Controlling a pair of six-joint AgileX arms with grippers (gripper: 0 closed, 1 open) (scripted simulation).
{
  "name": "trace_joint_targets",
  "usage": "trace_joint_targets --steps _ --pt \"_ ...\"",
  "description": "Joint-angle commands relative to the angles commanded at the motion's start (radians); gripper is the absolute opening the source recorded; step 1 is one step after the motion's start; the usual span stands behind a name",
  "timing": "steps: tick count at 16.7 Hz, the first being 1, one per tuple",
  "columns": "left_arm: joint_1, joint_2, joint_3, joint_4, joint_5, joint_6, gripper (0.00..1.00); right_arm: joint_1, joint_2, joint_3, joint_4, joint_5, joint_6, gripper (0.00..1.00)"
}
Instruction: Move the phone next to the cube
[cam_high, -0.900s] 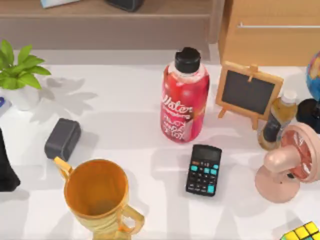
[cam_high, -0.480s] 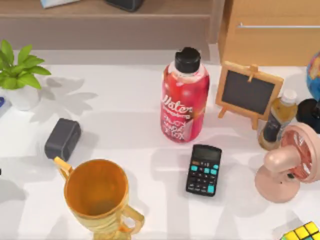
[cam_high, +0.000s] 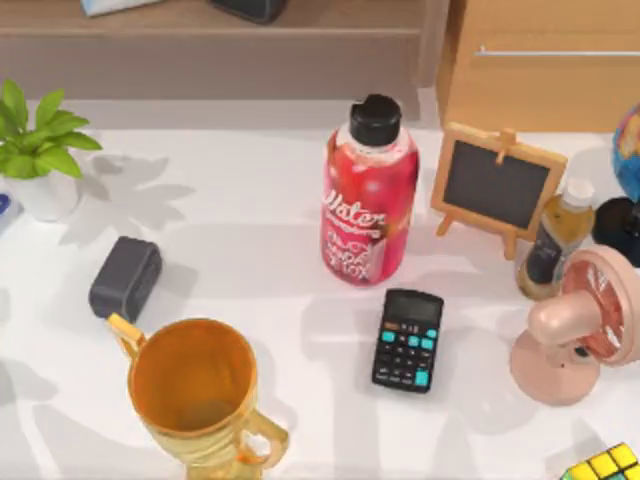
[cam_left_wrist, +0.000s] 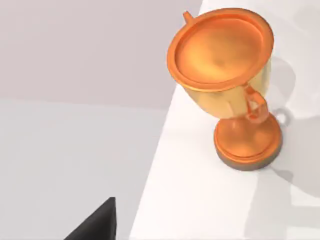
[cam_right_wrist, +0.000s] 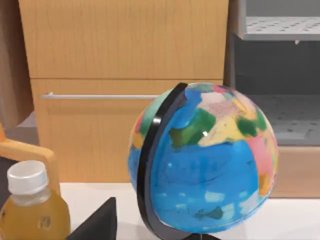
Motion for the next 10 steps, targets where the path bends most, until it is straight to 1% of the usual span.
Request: trace_joint_targets --steps 2,5,8,10 --pt "0.098 0.192 0.086 -0.104 -0.004 0.097 1.00 0.000 0.000 0.000 0.000 0.000 0.000 1.00" --pt "0.212 0.468 0.186 -0.251 -0.003 0.234 1.00 0.000 0.000 0.000 0.000 0.000 0.000 1.00" --pt "0.297 0.695 0.268 -0.361 0.000 0.350 1.00 0.000 0.000 0.000 0.000 0.000 0.000 1.00" --pt "0.336 0.805 0.316 -0.408 0.002 0.409 1.00 0.000 0.000 0.000 0.000 0.000 0.000 1.00"
